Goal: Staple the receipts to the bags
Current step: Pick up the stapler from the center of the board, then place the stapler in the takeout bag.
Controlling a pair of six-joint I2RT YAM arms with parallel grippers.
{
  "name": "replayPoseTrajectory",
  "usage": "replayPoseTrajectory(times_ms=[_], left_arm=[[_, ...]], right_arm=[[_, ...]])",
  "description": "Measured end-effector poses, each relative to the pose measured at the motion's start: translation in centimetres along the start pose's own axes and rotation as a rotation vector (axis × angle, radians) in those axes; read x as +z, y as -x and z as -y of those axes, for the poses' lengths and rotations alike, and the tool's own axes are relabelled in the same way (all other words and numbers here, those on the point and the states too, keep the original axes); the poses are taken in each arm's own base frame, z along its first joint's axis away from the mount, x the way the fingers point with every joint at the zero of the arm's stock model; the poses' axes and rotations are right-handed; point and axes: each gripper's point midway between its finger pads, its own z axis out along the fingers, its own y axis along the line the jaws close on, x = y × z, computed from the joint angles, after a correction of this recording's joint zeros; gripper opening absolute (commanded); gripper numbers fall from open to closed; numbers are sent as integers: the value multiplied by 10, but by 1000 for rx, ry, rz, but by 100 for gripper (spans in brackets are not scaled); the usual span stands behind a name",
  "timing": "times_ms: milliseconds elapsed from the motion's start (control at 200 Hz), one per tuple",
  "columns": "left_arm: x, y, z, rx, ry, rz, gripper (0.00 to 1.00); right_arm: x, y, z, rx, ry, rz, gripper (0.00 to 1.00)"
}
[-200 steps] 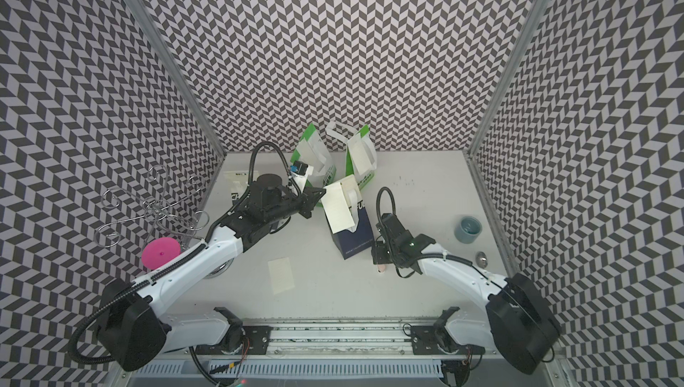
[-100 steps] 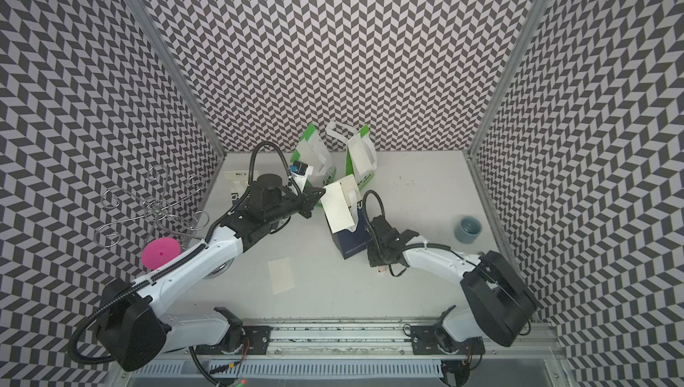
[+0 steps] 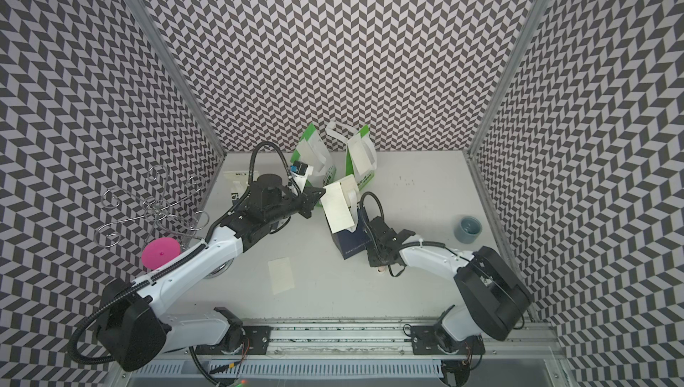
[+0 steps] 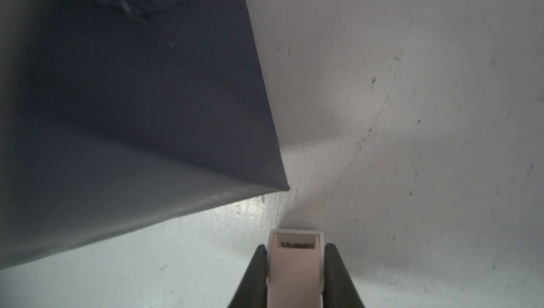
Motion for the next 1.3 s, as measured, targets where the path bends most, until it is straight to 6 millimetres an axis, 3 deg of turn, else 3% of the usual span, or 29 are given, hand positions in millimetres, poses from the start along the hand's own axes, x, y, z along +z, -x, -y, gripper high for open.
replayPoseTrajectory(times_ms=[175, 471, 726, 841, 971, 1177, 1302], left_arm=[[0, 0, 0, 0, 0, 0, 0], [0, 0, 1, 1, -3, 0, 0], [-4, 1, 13, 13, -25, 4, 0], [-7, -1, 19, 23, -26, 7, 0], [-10, 0, 25, 35, -29, 13, 0], [-10, 0, 27, 51, -21, 15, 0], [-10, 0, 27, 53, -17, 14, 0]], right_arm=[[-31, 12, -10, -6, 58, 93, 0], [-130, 23, -48, -76, 239, 340, 0], [-253, 106, -90, -67, 429, 727, 0], [-291, 134, -103, -61, 498, 893, 0], [-301, 161, -121, -62, 536, 995, 0], [-268, 191, -143, -49, 510, 1042, 0], [-260, 201, -147, -37, 505, 1071, 0]])
